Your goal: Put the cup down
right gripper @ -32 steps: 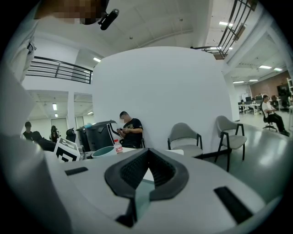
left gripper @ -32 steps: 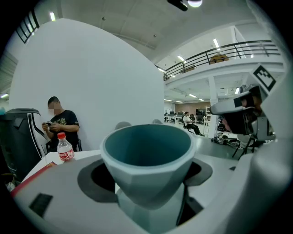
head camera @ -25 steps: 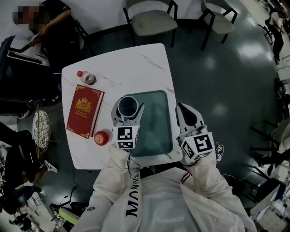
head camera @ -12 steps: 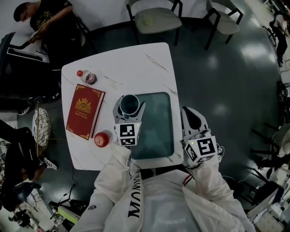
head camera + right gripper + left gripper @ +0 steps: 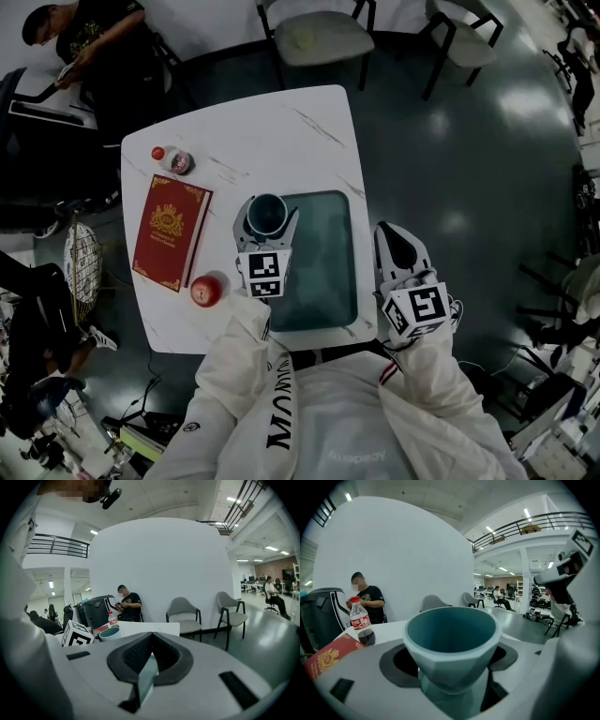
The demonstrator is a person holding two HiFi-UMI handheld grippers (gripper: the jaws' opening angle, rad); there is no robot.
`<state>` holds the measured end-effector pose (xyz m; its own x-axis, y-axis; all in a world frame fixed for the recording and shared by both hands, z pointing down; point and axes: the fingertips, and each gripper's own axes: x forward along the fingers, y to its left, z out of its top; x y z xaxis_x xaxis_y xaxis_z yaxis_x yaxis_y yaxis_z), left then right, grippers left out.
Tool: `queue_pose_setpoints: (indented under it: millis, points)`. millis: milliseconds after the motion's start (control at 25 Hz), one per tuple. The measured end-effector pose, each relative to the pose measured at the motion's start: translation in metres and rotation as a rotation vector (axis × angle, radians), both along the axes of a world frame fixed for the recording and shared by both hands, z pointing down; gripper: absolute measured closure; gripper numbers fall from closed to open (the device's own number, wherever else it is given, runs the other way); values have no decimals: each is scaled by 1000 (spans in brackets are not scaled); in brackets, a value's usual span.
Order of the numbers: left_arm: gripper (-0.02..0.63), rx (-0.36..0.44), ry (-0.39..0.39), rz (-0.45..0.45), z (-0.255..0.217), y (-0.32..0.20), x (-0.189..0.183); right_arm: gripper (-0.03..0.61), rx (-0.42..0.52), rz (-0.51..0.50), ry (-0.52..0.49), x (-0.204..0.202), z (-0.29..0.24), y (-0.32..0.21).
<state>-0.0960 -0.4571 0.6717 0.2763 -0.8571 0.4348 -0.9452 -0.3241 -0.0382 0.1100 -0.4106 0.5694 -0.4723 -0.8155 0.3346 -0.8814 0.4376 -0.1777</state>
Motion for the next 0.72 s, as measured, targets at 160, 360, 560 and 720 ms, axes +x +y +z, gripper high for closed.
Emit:
queue_pose_setpoints:
  millis: [160,360,560,720]
  points:
    - [216,-11,-2,-11,6,0,-1,574,-20,11,-5,5,5,1]
    - [216,-9,-3,-13,8,-1,-2,574,-38,12,-14,5,10,1]
    - [216,-15,1,-22,9,0,-2,574,-48,13,-28,3,12,0]
    - [215,-23,-2,-31,9,1,-3,574,-55,12,-35,2,13,2]
